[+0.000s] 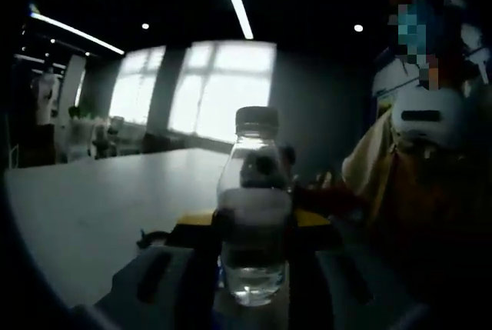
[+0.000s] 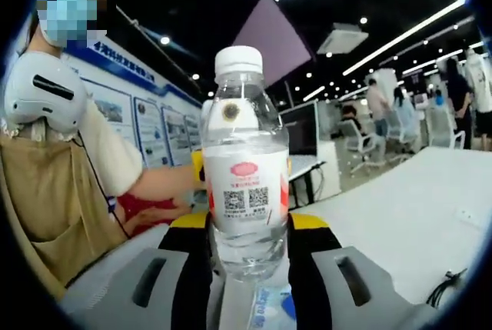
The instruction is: Arrange the tabletop items into an orderly group along one side of the table until the central work area is clear of visible clutter.
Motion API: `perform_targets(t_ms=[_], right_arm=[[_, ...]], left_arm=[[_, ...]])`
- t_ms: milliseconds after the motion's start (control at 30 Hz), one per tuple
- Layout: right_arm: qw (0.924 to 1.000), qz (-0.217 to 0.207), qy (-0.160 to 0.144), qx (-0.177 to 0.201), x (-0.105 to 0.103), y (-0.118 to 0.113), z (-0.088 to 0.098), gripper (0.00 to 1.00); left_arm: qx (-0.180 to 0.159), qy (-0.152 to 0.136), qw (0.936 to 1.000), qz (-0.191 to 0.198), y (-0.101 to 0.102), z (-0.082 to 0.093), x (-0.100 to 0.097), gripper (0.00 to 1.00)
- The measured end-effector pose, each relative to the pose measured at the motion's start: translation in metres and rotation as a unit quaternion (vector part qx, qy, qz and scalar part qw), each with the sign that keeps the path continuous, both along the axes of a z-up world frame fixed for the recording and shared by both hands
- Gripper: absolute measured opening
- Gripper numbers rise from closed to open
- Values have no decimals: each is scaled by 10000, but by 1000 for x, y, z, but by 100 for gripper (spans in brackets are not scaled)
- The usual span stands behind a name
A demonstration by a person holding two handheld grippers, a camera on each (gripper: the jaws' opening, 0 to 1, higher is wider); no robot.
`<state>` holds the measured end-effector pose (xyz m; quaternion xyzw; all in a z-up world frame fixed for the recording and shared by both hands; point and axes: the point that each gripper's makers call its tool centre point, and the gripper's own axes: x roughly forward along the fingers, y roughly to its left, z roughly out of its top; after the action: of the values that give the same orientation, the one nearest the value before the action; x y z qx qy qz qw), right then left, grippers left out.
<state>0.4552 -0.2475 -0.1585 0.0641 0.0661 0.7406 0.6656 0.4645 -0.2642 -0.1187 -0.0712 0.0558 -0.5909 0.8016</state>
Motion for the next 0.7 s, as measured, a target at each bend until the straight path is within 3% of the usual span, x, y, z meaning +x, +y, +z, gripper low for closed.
perform_targets(t_ms=[167,300,367,500,633,700], right_arm=[[9998,-175,-14,79,1,-1,7,34],[9990,-418,-143,42,5,-3,9,33],[9976,-550,-410,-48,10,-4,7,33],[9968,-675,-414,-63,13,-6,7,32],[9947,-819,-553,-285,17,-9,-1,32],[9947,-869,-481,-264,18,-11,-2,32]], left_arm=[[-152,28,9999,16,1,5,1,34],[-231,69,9997,91,1,7,4,34],[-308,195,9992,147,0,9,7,35],[-310,156,9991,235,-2,10,9,36],[-796,99,9950,589,5,29,18,40],[-763,80,9947,688,8,29,20,41]])
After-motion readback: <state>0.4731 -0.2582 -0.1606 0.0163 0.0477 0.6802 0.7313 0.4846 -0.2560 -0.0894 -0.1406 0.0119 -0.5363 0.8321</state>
